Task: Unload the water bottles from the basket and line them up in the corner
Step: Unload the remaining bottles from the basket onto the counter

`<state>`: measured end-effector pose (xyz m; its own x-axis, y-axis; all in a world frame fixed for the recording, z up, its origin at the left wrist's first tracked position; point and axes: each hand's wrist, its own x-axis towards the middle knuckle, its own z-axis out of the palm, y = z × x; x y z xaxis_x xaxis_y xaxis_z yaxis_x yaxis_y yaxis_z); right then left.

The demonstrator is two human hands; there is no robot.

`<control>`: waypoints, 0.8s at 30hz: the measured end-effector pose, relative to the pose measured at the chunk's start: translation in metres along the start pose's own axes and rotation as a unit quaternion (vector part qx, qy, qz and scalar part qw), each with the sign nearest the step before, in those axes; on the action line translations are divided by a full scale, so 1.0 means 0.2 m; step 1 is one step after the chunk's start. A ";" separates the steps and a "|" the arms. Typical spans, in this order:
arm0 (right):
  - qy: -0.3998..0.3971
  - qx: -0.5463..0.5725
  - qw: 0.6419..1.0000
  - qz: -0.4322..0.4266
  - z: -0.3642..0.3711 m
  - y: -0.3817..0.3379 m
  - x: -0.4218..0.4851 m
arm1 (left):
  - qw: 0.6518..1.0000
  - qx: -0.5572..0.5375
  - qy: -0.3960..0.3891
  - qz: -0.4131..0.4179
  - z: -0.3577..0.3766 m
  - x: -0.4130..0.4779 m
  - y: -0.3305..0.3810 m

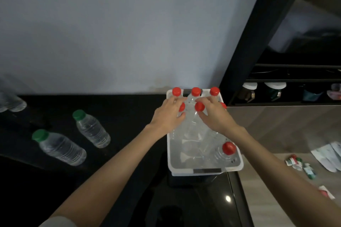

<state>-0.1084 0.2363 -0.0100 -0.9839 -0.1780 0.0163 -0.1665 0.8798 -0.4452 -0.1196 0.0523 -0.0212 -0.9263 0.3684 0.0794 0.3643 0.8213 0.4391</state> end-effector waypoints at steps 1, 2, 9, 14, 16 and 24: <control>-0.013 -0.005 1.000 0.001 0.02 0.02 0.01 | 1.000 0.013 -0.008 -0.006 0.03 0.02 0.00; -0.021 -0.020 1.000 0.000 0.04 0.03 0.02 | 1.000 0.027 -0.011 -0.009 0.06 0.03 0.00; 0.011 -0.104 0.994 -0.041 0.12 0.06 0.01 | 0.998 0.059 0.022 0.000 0.13 0.01 -0.02; 0.002 -0.128 0.989 -0.073 0.12 0.06 0.01 | 0.994 0.079 0.071 -0.032 0.16 -0.08 -0.02; 0.003 -0.115 0.990 -0.085 0.11 0.06 0.01 | 0.992 0.075 0.089 -0.042 0.17 -0.09 0.00; 0.015 -0.055 0.993 -0.103 0.08 0.04 -0.04 | 0.989 0.055 0.111 -0.083 0.17 -0.14 0.06</control>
<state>-0.1002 0.2384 -0.0274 -0.9295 -0.3474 0.1238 -0.3687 0.8691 -0.3298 -0.0860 0.0673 -0.0488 -0.9680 0.1301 0.2147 0.2028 0.9094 0.3631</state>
